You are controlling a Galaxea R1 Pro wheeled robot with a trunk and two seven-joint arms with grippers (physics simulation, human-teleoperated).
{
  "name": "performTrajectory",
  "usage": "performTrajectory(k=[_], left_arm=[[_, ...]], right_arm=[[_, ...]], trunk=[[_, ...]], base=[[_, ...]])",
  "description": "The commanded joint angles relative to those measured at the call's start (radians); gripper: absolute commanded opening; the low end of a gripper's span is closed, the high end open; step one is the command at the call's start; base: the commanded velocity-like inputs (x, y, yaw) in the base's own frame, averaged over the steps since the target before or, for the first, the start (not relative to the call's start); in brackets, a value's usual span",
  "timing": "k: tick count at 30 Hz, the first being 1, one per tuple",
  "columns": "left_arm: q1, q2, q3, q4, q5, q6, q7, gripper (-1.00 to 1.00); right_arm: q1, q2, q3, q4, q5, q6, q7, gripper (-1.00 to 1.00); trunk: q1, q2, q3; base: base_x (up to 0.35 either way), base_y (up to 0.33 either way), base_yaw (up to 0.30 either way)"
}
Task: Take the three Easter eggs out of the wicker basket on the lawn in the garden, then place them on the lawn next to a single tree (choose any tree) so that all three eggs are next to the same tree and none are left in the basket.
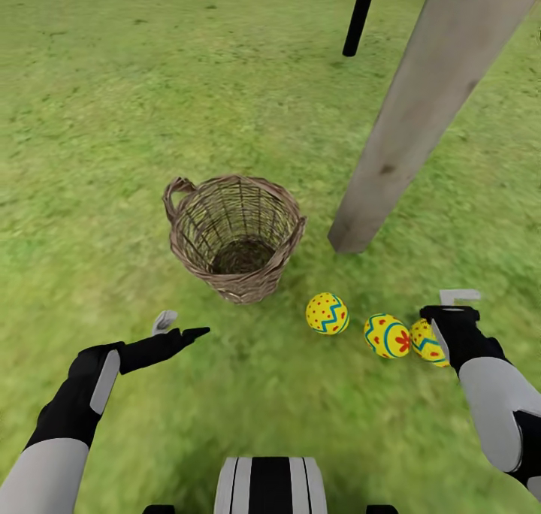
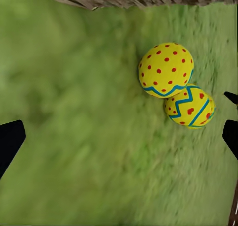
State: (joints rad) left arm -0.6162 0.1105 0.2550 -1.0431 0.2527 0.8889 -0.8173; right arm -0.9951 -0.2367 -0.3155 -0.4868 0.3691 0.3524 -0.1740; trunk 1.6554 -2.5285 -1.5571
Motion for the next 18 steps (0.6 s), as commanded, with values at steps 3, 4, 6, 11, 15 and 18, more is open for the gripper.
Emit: performTrajectory(k=[3, 4, 6, 11, 15, 18], left_arm=[[0.000, 0.001, 0.001, 0.003, -0.002, 0.004, 0.000, 1.00], [0.000, 0.001, 0.001, 0.003, -0.003, 0.004, 0.001, 1.00], [0.000, 0.001, 0.001, 0.004, -0.004, 0.004, 0.003, 1.00], [-0.001, 0.003, 0.001, 0.000, -0.004, 0.009, 0.040, 1.00], [-0.001, 0.018, -0.002, 0.004, -0.003, 0.019, 0.042, 1.00], [0.000, 0.020, -0.003, 0.038, -0.003, 0.018, 0.043, 1.00]], right_arm=[[0.006, 0.000, -0.003, -0.062, 0.004, 0.143, 0.002, 1.00], [0.008, 0.000, -0.004, -0.083, 0.004, 0.165, 0.002, 1.00], [0.017, 0.002, -0.004, -0.107, 0.003, 0.185, 0.002, 1.00], [0.063, 0.002, -0.005, -0.112, 0.001, 0.191, 0.006, 1.00], [0.123, 0.000, -0.007, -0.111, 0.001, 0.191, 0.046, 1.00], [0.177, 0.000, -0.007, -0.112, 0.001, 0.191, 0.059, 1.00]], trunk=[[-0.001, 0.001, 0.011], [-0.002, 0.001, 0.015], [-0.003, 0.001, 0.023], [-0.005, 0.002, 0.042], [-0.007, 0.003, 0.058], [-0.008, 0.004, 0.069]], base=[[-0.196, 0.000, 0.000], [-0.313, 0.000, 0.000], [-0.332, 0.000, 0.000], [-0.192, 0.000, 0.000], [-0.084, 0.000, 0.000], [-0.315, 0.000, 0.000]])
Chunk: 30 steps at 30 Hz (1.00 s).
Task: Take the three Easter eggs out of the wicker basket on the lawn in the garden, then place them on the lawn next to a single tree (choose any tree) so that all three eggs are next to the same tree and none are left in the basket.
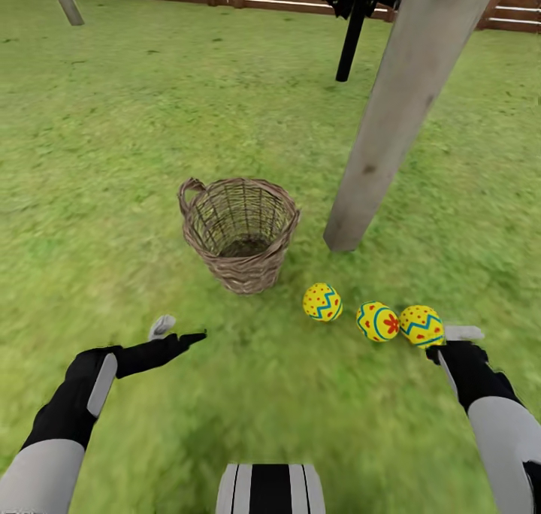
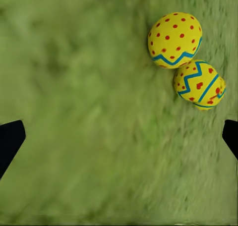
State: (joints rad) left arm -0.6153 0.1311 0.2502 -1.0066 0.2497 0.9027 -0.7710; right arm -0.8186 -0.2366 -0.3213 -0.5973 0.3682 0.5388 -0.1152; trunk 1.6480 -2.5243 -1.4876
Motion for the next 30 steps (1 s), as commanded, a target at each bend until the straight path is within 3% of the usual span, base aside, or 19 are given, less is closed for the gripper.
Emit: performTrajectory(k=[1, 4, 9, 16, 18, 22, 25, 30], left_arm=[[0.000, 0.001, 0.002, 0.031, -0.001, 0.003, -0.004, 1.00], [0.000, 0.029, 0.003, 0.143, -0.003, -0.005, 0.004, 1.00], [0.000, 0.038, -0.002, 0.261, -0.003, -0.009, 0.036, 1.00], [0.000, 0.038, -0.005, 0.306, -0.004, -0.011, 0.040, 1.00], [0.000, 0.038, -0.005, 0.324, -0.004, -0.016, 0.043, 1.00], [0.000, 0.038, -0.006, 0.336, -0.004, -0.046, 0.065, 1.00], [0.000, 0.037, -0.006, 0.342, -0.004, -0.054, 0.110, 1.00], [0.000, 0.036, -0.006, 0.346, -0.004, -0.056, 0.139, 1.00]], right_arm=[[0.015, 0.001, -0.001, -0.001, 0.002, 0.004, 0.007, 1.00], [0.071, 0.004, -0.001, 0.017, 0.000, 0.004, 0.073, 1.00], [0.144, 0.005, 0.000, 0.092, 0.004, -0.005, 0.216, 1.00], [0.158, 0.007, 0.002, 0.175, 0.010, -0.020, 0.235, 1.00], [0.162, 0.017, 0.002, 0.204, 0.010, -0.071, 0.241, 1.00], [0.169, 0.037, 0.002, 0.303, 0.010, -0.278, 0.244, 1.00], [0.169, 0.064, 0.002, 0.360, 0.009, -0.389, 0.245, 1.00], [0.170, 0.076, 0.001, 0.371, 0.008, -0.421, 0.246, 1.00]], trunk=[[-0.001, 0.000, 0.004], [-0.003, 0.001, 0.015], [-0.005, 0.002, 0.034], [-0.008, 0.004, 0.062], [-0.009, 0.004, 0.069], [-0.011, 0.005, 0.085], [-0.012, 0.006, 0.096], [-0.014, 0.007, 0.116]], base=[[-0.335, 0.000, 0.000], [-0.152, 0.000, 0.000], [-0.011, 0.000, 0.000], [0.000, 0.000, 0.000], [0.000, 0.000, 0.000], [0.000, 0.000, 0.000], [0.000, 0.000, 0.000], [0.000, 0.000, 0.000]])
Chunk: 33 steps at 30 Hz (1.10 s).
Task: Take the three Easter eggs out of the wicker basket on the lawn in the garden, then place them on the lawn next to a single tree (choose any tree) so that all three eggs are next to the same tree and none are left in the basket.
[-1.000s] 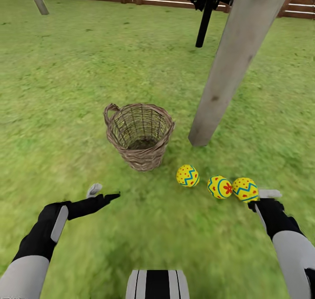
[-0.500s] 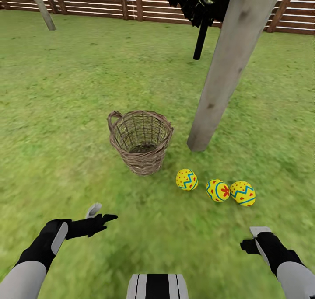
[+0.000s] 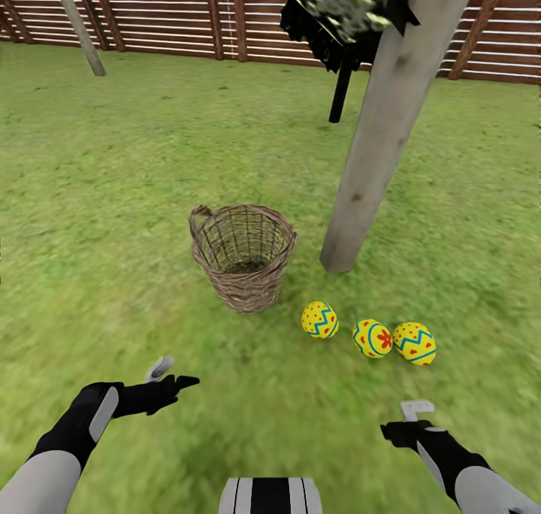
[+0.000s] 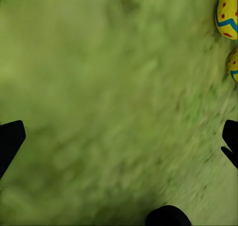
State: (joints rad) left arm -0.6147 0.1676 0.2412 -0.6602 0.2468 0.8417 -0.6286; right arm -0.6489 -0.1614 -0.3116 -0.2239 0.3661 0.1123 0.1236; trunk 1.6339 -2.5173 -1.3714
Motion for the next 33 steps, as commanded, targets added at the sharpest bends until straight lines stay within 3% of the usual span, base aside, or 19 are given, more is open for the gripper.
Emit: performTrajectory(k=[1, 7, 12, 24, 33], left_arm=[[0.000, 0.000, 0.003, 0.001, -0.001, 0.004, -0.002, 1.00], [0.000, 0.002, 0.003, 0.078, -0.001, -0.013, 0.000, 1.00], [0.000, 0.005, 0.003, 0.195, -0.002, -0.147, 0.000, 1.00], [0.001, 0.003, 0.001, 0.227, -0.001, -0.176, -0.002, 1.00], [0.001, 0.005, 0.001, 0.303, -0.003, -0.206, -0.002, 1.00]], right_arm=[[0.000, 0.001, -0.008, -0.004, 0.010, 0.004, 0.007, 1.00], [0.000, 0.006, -0.008, -0.002, 0.010, 0.001, 0.007, 1.00], [0.000, 0.016, -0.009, -0.003, 0.010, 0.002, 0.007, 1.00], [0.000, 0.029, -0.007, 0.000, 0.011, 0.012, 0.008, 1.00], [0.000, 0.031, -0.009, 0.011, 0.011, 0.010, 0.007, 1.00]], trunk=[[-0.001, 0.000, 0.003], [-0.003, 0.001, 0.027], [-0.006, 0.003, 0.046], [-0.011, 0.005, 0.092], [-0.015, 0.008, 0.127]], base=[[0.000, 0.000, 0.000], [0.000, 0.000, 0.000], [0.000, 0.000, 0.000], [0.000, 0.000, 0.000], [0.000, 0.000, 0.000]])
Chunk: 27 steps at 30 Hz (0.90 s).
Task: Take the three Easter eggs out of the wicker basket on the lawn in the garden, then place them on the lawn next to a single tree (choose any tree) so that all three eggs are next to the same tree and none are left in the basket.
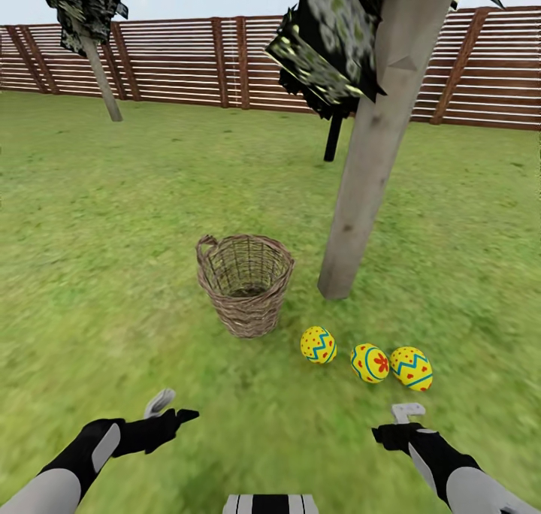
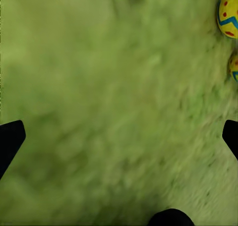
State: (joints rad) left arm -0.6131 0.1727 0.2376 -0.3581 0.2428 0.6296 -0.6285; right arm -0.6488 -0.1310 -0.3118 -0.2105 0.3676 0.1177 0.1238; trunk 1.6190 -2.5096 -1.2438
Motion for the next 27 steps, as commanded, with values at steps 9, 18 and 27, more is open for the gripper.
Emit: performTrajectory(k=[9, 18, 27], left_arm=[[0.000, -0.002, 0.005, 0.107, -0.030, -0.101, 0.001, 1.00], [0.000, -0.005, 0.006, 0.251, -0.089, -0.243, 0.004, 1.00], [0.000, -0.019, 0.005, 0.285, -0.089, -0.252, 0.004, 1.00]], right_arm=[[0.002, -0.003, -0.008, 0.130, 0.019, -0.004, 0.005, 1.00], [0.041, -0.006, -0.007, 0.165, 0.012, -0.004, 0.002, 1.00], [0.067, 0.000, -0.006, 0.168, 0.018, -0.004, 0.001, 1.00]], trunk=[[-0.004, 0.002, 0.034], [-0.008, 0.004, 0.069], [-0.012, 0.006, 0.104]], base=[[0.000, 0.000, 0.000], [0.000, 0.000, 0.000], [0.000, 0.000, 0.000]])
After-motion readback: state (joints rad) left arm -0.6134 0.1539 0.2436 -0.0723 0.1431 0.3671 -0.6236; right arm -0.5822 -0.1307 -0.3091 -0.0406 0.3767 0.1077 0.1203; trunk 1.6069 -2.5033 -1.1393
